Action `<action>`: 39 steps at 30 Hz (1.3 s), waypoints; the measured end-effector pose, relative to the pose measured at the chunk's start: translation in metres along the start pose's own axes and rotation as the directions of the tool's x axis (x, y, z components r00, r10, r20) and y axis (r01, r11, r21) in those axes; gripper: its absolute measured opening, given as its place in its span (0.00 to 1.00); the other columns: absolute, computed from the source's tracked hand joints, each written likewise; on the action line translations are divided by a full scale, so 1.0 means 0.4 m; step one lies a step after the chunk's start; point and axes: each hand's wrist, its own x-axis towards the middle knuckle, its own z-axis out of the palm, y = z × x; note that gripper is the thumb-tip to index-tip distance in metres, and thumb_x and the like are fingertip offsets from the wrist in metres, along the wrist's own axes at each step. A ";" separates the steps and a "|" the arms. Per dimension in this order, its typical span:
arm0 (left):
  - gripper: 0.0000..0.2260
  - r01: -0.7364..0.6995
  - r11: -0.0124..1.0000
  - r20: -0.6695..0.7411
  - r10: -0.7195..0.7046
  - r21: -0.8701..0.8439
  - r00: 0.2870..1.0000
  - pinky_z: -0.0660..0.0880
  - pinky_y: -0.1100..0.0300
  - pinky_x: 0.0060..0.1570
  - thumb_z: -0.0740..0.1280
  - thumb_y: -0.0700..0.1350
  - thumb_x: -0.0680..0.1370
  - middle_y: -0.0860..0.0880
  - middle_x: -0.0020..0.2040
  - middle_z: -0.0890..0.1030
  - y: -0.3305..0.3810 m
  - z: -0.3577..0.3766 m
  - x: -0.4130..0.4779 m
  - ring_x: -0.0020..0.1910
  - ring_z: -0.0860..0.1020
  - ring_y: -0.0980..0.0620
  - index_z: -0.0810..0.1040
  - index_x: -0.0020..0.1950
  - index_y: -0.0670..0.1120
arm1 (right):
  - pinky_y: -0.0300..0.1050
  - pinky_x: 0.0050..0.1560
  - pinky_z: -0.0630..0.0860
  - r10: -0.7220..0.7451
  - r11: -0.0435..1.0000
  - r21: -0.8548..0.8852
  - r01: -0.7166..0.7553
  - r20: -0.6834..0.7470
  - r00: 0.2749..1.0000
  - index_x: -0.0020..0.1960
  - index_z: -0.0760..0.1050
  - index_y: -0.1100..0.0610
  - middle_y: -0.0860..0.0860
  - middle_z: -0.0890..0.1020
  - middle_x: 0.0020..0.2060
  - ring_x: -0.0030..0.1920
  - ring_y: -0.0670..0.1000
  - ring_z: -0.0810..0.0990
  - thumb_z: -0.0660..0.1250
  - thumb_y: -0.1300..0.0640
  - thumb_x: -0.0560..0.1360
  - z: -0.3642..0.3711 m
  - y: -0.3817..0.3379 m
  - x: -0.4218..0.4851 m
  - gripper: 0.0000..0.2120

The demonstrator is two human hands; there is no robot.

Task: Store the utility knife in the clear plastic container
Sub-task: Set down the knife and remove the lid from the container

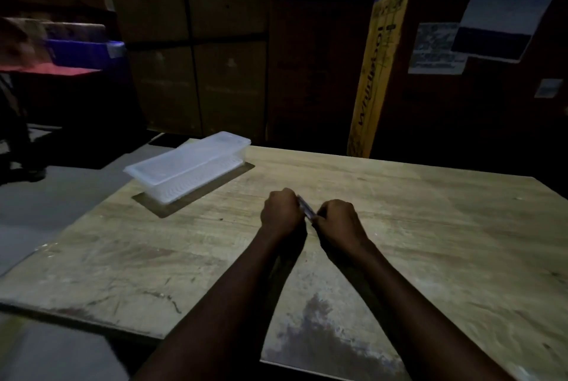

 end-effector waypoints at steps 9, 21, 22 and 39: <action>0.21 -0.158 0.982 -0.296 0.182 0.104 0.938 0.77 0.48 0.55 0.68 0.46 0.73 0.43 0.60 0.80 -0.132 -0.201 0.027 0.60 0.77 0.40 0.77 0.66 0.49 | 0.53 0.57 0.75 -0.226 0.974 -0.045 0.224 -0.059 0.972 0.60 0.75 0.53 0.56 0.77 0.57 0.59 0.60 0.73 0.66 0.50 0.74 0.047 -0.165 0.085 0.16; 0.61 0.336 0.860 -0.336 -0.469 -0.385 0.817 0.53 0.40 0.76 0.79 0.54 0.68 0.37 0.81 0.39 -0.461 -0.330 0.015 0.81 0.46 0.37 0.32 0.80 0.49 | 0.60 0.74 0.56 -0.641 0.761 -0.040 0.647 0.108 0.760 0.74 0.62 0.53 0.56 0.61 0.76 0.76 0.57 0.56 0.68 0.47 0.74 0.233 -0.537 0.169 0.31; 0.61 0.345 0.842 -0.298 -0.484 -0.414 0.823 0.54 0.41 0.77 0.78 0.54 0.68 0.36 0.81 0.43 -0.483 -0.334 0.019 0.80 0.50 0.37 0.30 0.79 0.47 | 0.61 0.74 0.54 -0.656 0.744 -0.053 0.666 0.127 0.744 0.74 0.61 0.52 0.55 0.59 0.77 0.77 0.57 0.54 0.67 0.47 0.74 0.250 -0.551 0.174 0.32; 0.56 0.409 0.860 -0.390 -0.505 -0.306 0.770 0.60 0.43 0.72 0.73 0.67 0.62 0.40 0.75 0.68 -0.443 -0.247 0.021 0.73 0.67 0.39 0.49 0.79 0.45 | 0.55 0.62 0.70 -0.696 0.718 0.077 0.692 0.095 0.712 0.62 0.74 0.57 0.56 0.79 0.60 0.60 0.57 0.75 0.67 0.52 0.70 0.205 -0.483 0.147 0.21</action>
